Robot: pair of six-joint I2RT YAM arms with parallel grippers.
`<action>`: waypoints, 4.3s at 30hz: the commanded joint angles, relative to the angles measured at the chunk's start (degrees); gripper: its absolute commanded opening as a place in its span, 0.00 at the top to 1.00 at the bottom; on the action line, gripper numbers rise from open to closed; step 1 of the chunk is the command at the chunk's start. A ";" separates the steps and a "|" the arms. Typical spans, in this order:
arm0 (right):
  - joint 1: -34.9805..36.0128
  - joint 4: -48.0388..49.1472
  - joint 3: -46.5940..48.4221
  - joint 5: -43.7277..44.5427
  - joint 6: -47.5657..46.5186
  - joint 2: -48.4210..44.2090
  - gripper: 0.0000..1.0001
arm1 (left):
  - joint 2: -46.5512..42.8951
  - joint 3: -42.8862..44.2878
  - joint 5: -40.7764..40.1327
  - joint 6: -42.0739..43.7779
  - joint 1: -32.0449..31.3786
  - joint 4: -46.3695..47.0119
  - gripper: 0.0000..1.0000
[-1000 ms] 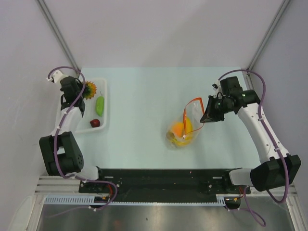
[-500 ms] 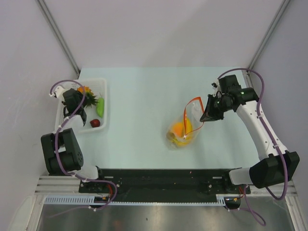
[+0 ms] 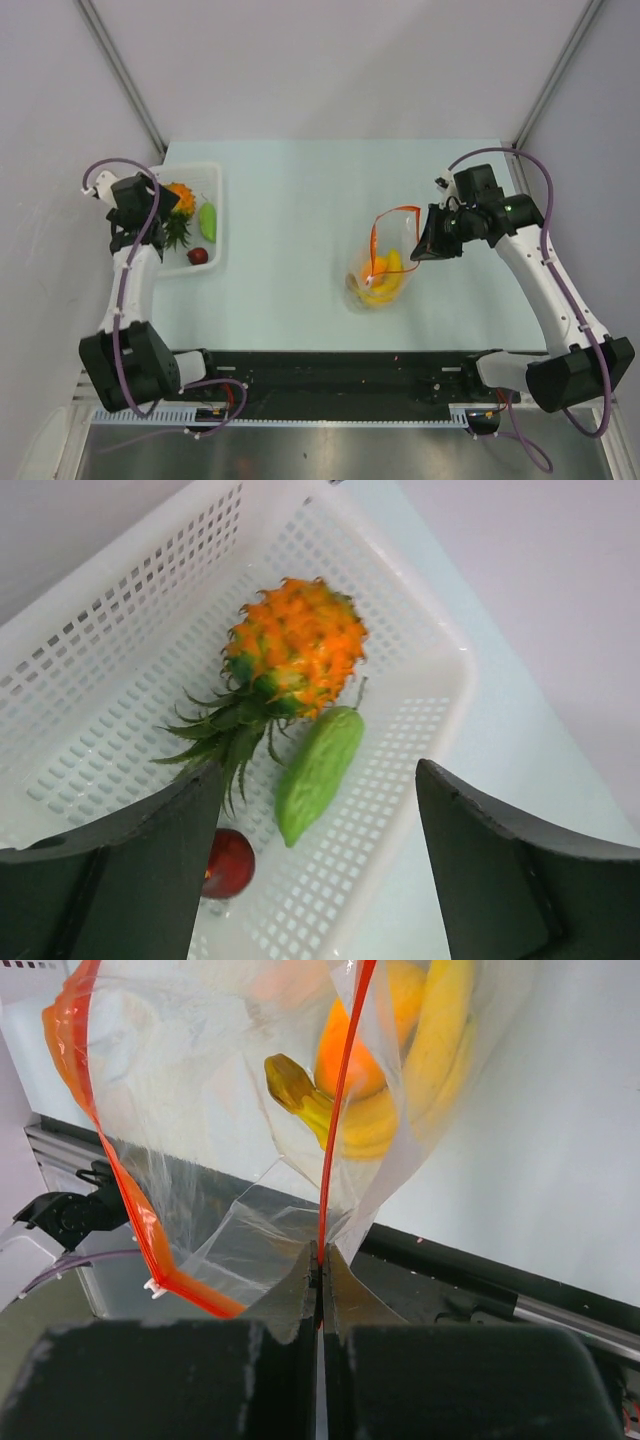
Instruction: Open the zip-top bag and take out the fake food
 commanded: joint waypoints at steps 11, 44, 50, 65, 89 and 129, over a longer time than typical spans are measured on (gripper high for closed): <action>0.05 2.54 0.73 -2.61 -0.20 0.57 1.00 | -23.26 -4.68 23.53 -4.56 -35.40 -3.87 0.23; 3.65 6.76 8.99 -1.11 -1.35 5.84 1.00 | 25.85 42.22 18.61 21.71 -68.09 -20.98 0.75; 3.92 9.31 10.22 -2.61 -0.91 8.47 1.00 | 29.37 41.47 21.23 21.99 -67.30 -20.49 0.80; 3.22 5.70 6.27 -0.06 -0.91 8.31 1.00 | 36.05 32.58 18.43 18.30 -65.10 -15.83 0.81; 3.65 7.29 5.30 -5.51 1.02 7.07 1.00 | 33.35 39.87 24.03 18.57 -65.10 -24.52 0.60; 0.49 11.68 -3.31 -9.20 6.74 0.39 1.00 | 43.26 30.73 18.17 13.28 -65.45 -21.27 0.38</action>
